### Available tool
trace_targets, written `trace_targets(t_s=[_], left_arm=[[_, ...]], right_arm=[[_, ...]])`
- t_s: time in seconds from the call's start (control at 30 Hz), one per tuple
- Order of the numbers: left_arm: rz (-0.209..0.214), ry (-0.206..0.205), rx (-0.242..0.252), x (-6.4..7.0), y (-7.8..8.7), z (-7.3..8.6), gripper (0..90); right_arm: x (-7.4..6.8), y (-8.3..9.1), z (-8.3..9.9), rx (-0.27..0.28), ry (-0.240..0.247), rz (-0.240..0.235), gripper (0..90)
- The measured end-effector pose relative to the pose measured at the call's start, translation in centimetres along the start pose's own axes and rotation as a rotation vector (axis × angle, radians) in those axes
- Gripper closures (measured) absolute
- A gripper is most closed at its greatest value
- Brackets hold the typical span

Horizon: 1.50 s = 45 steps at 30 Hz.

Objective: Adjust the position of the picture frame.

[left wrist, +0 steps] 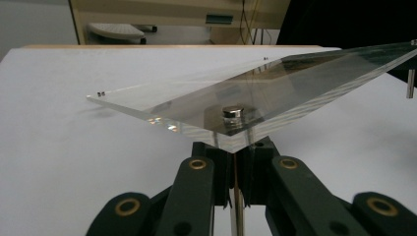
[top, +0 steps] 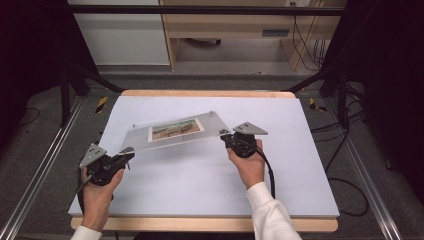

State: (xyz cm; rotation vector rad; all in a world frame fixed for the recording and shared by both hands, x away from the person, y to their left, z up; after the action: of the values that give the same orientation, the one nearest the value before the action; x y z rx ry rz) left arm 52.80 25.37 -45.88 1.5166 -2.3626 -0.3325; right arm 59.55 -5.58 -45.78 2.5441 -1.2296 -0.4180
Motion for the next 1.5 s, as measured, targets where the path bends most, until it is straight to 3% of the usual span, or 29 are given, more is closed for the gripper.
trace_targets(t_s=[0.27,0.33,0.37,0.4,0.5,0.6,0.87,1.17,1.2,1.5], left_arm=[[0.063,-0.031,0.019,3.4,-1.7,-1.8,83.2],[0.091,-0.053,0.019,5.0,-2.5,-2.2,83.2],[0.091,-0.053,0.019,5.0,-2.5,-2.2,83.2],[0.109,-0.065,0.018,6.0,-3.2,-2.4,83.2],[0.127,-0.079,0.013,7.0,-3.9,-2.4,83.1],[0.156,-0.100,0.005,8.8,-5.1,-2.2,83.1],[0.196,-0.118,-0.004,10.8,-6.3,-1.8,83.0],[0.204,-0.132,0.012,11.0,-5.6,-1.6,83.0],[0.202,-0.147,0.012,10.8,-5.4,-1.5,83.0],[0.181,-0.131,0.016,9.5,-4.2,-0.5,82.8]], right_arm=[[1.8,3.7,-0.2,0.029,-0.013,0.058,84.5],[2.8,5.5,0.3,0.040,-0.024,0.083,84.4],[2.8,5.5,0.3,0.040,-0.024,0.083,84.4],[3.5,6.6,0.7,0.046,-0.036,0.102,84.4],[4.3,7.6,1.2,0.054,-0.052,0.121,84.4],[5.6,9.4,2.4,0.060,-0.072,0.154,84.4],[7.0,11.7,3.9,0.059,-0.100,0.195,84.4],[6.3,12.5,4.5,0.065,-0.101,0.211,84.2],[6.2,12.5,4.6,0.064,-0.097,0.210,84.1],[4.5,11.7,5.0,0.051,-0.081,0.191,83.8]])
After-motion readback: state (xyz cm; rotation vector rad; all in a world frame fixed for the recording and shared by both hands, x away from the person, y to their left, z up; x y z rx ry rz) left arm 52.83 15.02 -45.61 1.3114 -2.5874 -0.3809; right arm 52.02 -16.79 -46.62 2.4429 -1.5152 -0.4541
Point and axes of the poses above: each handheld gripper's, and its own axes: y roughly backward along the jaws, z roughly out of its underside, x roughly to its right, the point moved 10 cm from there along -y, roughly forward along the jaws, and after that the axes turned 4 degrees about -z, right-handed, at the moved point
